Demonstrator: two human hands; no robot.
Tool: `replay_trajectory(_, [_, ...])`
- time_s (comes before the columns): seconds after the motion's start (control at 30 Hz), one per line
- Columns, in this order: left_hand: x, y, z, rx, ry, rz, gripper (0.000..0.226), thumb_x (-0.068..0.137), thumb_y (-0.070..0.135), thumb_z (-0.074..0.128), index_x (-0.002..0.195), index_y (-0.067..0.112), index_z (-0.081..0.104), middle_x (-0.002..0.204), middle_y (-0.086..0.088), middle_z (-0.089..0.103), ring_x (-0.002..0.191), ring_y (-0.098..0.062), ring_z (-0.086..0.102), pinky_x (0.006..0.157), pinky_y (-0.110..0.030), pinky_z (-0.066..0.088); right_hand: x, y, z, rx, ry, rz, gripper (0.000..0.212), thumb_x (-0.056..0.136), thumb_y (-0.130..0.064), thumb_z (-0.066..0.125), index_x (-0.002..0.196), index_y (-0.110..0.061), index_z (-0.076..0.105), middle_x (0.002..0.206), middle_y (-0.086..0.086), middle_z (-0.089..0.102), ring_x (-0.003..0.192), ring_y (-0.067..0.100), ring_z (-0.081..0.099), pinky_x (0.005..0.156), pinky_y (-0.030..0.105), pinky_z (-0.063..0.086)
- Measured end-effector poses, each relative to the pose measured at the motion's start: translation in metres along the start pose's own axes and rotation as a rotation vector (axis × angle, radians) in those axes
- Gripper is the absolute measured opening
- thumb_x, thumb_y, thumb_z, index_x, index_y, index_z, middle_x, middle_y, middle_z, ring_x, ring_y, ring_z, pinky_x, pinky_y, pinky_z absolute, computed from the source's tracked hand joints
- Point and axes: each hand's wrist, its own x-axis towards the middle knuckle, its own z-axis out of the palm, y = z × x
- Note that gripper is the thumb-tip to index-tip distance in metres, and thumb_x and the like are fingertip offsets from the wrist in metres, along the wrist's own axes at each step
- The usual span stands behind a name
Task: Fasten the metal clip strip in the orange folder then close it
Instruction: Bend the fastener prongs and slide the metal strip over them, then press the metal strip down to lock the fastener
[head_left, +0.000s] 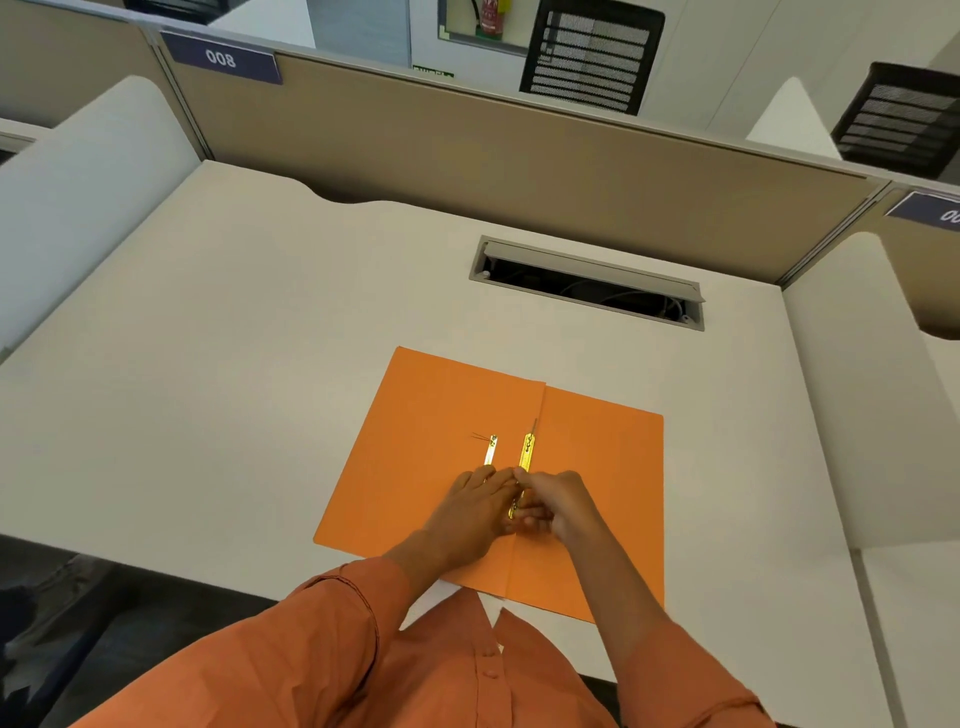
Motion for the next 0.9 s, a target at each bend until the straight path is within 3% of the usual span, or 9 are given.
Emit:
replay_trajectory(0.23, [0.007,-0.011,-0.014,-0.008,-0.120,0.031,0.073,0.093,0.048,0.067,0.156,0.026,0.037,0.166,0.005,0.031,0.152,-0.028,0.027,0.123,-0.043,0.023,-0.002,0.008,-0.009,0.178,-0.174,0.171,0.013,0.097,-0.004,0.066,0.085,0.001,0.065,0.074,0.013,0.069,0.062,0.020,0.069,0.045,0.025,0.058])
replay_trajectory(0.33, [0.010,-0.016,-0.020,0.026,-0.155,0.060,0.078,0.088,0.050,0.072,0.156,0.030,0.037,0.166,0.006,0.031,0.154,-0.028,0.023,0.125,-0.044,0.020,0.001,0.010,-0.011,0.138,-0.145,0.138,0.006,0.090,0.009,0.066,0.085,0.005,0.066,0.071,0.018,0.068,0.050,0.019,0.068,0.044,0.026,0.058])
replay_trajectory(0.47, [0.014,-0.022,-0.026,0.103,-0.191,0.127,0.082,0.087,0.055,0.071,0.157,0.030,0.037,0.168,0.003,0.030,0.155,-0.029,0.020,0.125,-0.046,0.017,-0.008,0.015,-0.010,0.029,-0.059,-0.023,0.017,0.074,0.020,0.063,0.083,0.007,0.068,0.065,0.022,0.063,0.039,0.023,0.059,0.040,0.025,0.051])
replay_trajectory(0.57, [0.017,-0.029,-0.029,0.143,-0.208,0.181,0.082,0.088,0.058,0.067,0.158,0.030,0.035,0.170,0.003,0.025,0.157,-0.029,0.017,0.126,-0.048,0.015,-0.011,0.026,-0.014,-0.001,-0.030,-0.151,0.016,0.081,0.017,0.063,0.079,0.003,0.069,0.070,0.022,0.067,0.046,0.023,0.060,0.045,0.027,0.053])
replay_trajectory(0.67, [0.018,-0.035,-0.031,0.166,-0.232,0.223,0.082,0.091,0.058,0.064,0.161,0.030,0.030,0.173,0.003,0.018,0.160,-0.029,0.011,0.128,-0.048,0.011,-0.010,0.042,-0.017,-0.181,0.056,-0.318,0.015,0.087,0.006,0.067,0.085,-0.004,0.077,0.070,0.011,0.074,0.051,0.016,0.065,0.051,0.027,0.055])
replay_trajectory(0.8, [0.020,-0.039,-0.034,0.183,-0.250,0.247,0.083,0.092,0.060,0.062,0.162,0.031,0.027,0.174,0.004,0.016,0.161,-0.028,0.009,0.129,-0.048,0.010,-0.013,0.061,-0.020,-0.420,0.137,-0.587,0.016,0.090,-0.004,0.072,0.094,-0.014,0.084,0.084,-0.006,0.076,0.074,0.007,0.068,0.073,0.017,0.054])
replay_trajectory(0.9, [0.020,-0.041,-0.035,0.172,-0.257,0.245,0.084,0.092,0.060,0.062,0.162,0.032,0.026,0.174,0.006,0.015,0.160,-0.028,0.010,0.129,-0.048,0.010,-0.014,0.075,-0.021,-0.538,0.218,-0.764,0.019,0.090,-0.005,0.071,0.102,-0.013,0.084,0.094,-0.002,0.078,0.085,0.012,0.068,0.078,0.016,0.048])
